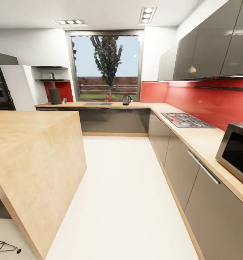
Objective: Set up a coffee station on the kitchen countertop: keep the coffee maker on the countertop, move the bottle of coffee from the kitchen shelf to the counter next to the coffee maker, place a paper coffee filter on top of the coffee maker, put the saucer next to the coffee maker with the coffee cup on the saucer, and place the electric kettle next to the coffee maker.
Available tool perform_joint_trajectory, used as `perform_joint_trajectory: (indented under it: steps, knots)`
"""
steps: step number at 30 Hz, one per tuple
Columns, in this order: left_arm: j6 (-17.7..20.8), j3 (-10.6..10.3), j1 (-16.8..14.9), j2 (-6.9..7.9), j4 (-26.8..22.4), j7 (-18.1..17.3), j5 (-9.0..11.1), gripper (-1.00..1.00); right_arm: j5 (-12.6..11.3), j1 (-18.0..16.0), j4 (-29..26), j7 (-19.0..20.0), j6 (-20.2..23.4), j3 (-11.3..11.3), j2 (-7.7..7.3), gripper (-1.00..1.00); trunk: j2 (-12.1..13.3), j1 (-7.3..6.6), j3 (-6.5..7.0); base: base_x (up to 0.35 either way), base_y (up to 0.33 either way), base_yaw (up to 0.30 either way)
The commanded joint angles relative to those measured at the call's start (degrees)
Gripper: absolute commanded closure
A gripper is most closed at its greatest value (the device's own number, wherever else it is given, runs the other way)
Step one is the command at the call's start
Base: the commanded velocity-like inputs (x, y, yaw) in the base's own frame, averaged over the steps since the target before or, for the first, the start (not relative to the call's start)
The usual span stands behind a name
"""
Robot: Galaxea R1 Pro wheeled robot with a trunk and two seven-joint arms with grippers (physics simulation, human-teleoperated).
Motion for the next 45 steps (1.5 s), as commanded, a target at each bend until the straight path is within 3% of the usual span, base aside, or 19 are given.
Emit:
perform_joint_trajectory:
  steps: [1,5,12,18,23,28,32,33,37,39,45]
  knots:
    - [-0.04,0.01,-0.01,0.00,-0.04,-0.03,0.14,-1.00,-0.02,-0.01,-0.09,0.06,-0.01,-0.02,0.00,-1.00,0.39,-0.23,0.13,0.000,0.000,-0.021]
    - [-0.09,0.01,-0.04,0.05,-0.04,-0.11,1.55,-1.00,-0.01,-0.01,-0.34,0.06,-0.01,-0.02,0.00,-1.00,1.99,-1.11,0.85,0.000,0.000,-0.007]
    - [-0.24,-0.08,-1.04,0.11,-0.69,-0.05,1.91,-1.00,0.01,-0.01,-0.93,0.03,-0.01,-0.11,-0.18,-1.00,4.80,-2.64,2.11,0.000,0.000,0.000]
    - [-0.18,-0.16,-4.20,0.58,-6.28,0.25,1.79,-1.00,0.17,-0.01,-4.44,-0.25,-0.02,-0.19,-1.85,-1.00,7.20,-3.96,3.18,0.000,0.000,0.000]
    - [-0.08,-0.17,-6.65,0.75,-9.98,0.41,1.72,-1.00,0.19,-0.01,-9.26,-0.30,-0.03,-0.20,-4.03,-1.00,9.21,-5.06,4.08,0.000,0.000,0.000]
    - [-0.28,-0.17,-11.18,0.74,-11.49,0.46,1.67,-1.00,0.19,-0.01,-18.28,-0.37,-0.15,-0.24,-6.46,-1.00,11.22,-6.16,4.98,0.000,0.000,0.000]
    - [-0.36,-0.07,-15.19,0.69,-11.69,0.49,1.82,-1.00,0.14,-0.01,-26.23,-0.35,-0.41,-0.28,-7.01,-1.00,12.82,-7.04,5.70,0.000,0.000,0.000]
    - [-0.41,-0.02,-17.03,0.67,-11.72,0.49,1.84,-1.00,0.07,-0.01,-28.96,-0.32,-2.24,-0.29,-7.04,-1.00,13.22,-7.26,5.88,0.000,0.000,0.000]
    - [-0.47,0.00,-18.94,0.74,-11.71,0.49,1.86,-1.00,-0.06,-0.01,-31.16,-0.30,-6.96,-0.29,-7.03,-1.00,14.82,-8.14,6.59,0.000,0.000,0.000]
    - [-2.25,0.07,-18.95,0.92,-11.59,0.49,1.83,-1.00,-0.12,-0.01,-31.35,-0.24,-9.30,-0.29,-7.03,-1.00,15.63,-8.57,6.95,0.000,0.000,0.000]
    - [-8.19,0.12,-18.76,1.46,-10.86,0.56,1.80,-1.00,-0.03,-0.01,-30.94,-0.21,-10.31,-0.29,-7.03,-1.00,18.03,-9.89,8.03,0.000,0.000,0.000]
